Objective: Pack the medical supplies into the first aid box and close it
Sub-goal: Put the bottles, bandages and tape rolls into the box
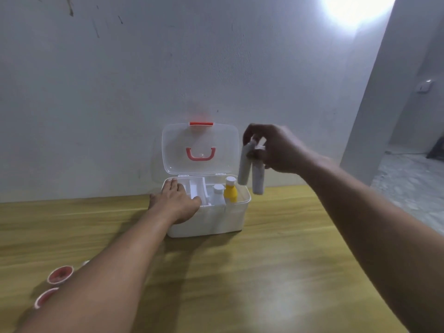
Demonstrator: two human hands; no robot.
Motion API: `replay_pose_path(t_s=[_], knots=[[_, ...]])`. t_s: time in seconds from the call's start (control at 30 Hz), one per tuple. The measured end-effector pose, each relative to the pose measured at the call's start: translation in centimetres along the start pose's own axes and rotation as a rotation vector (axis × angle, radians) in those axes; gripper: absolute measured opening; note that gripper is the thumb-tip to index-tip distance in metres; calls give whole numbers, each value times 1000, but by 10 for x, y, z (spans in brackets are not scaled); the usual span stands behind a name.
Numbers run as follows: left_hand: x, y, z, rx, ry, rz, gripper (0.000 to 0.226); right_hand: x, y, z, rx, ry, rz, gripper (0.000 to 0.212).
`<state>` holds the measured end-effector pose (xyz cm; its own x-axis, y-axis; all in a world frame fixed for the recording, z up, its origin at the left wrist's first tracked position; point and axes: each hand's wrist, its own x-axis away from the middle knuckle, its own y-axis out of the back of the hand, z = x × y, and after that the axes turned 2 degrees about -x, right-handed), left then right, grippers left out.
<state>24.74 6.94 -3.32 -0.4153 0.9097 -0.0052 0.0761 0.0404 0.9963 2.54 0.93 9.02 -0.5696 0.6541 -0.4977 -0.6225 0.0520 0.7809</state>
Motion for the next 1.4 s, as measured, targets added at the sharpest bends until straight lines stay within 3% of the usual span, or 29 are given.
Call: replay_pose_path(t_s=[0.17, 0.83, 1.27, 1.4], knots=[[0, 1, 0, 14, -5, -7, 78, -10, -28, -5, 83, 129, 8, 21], [-2, -2, 0, -28, 2, -16, 78, -3, -56, -17, 5, 128, 149, 31], [-3, -2, 1, -33, -4, -24, 79, 0, -71, -29, -207, -4, -14, 43], [-5, -3, 1, -32, -2, -27, 79, 12, -80, -34, -190, -38, 33, 40]])
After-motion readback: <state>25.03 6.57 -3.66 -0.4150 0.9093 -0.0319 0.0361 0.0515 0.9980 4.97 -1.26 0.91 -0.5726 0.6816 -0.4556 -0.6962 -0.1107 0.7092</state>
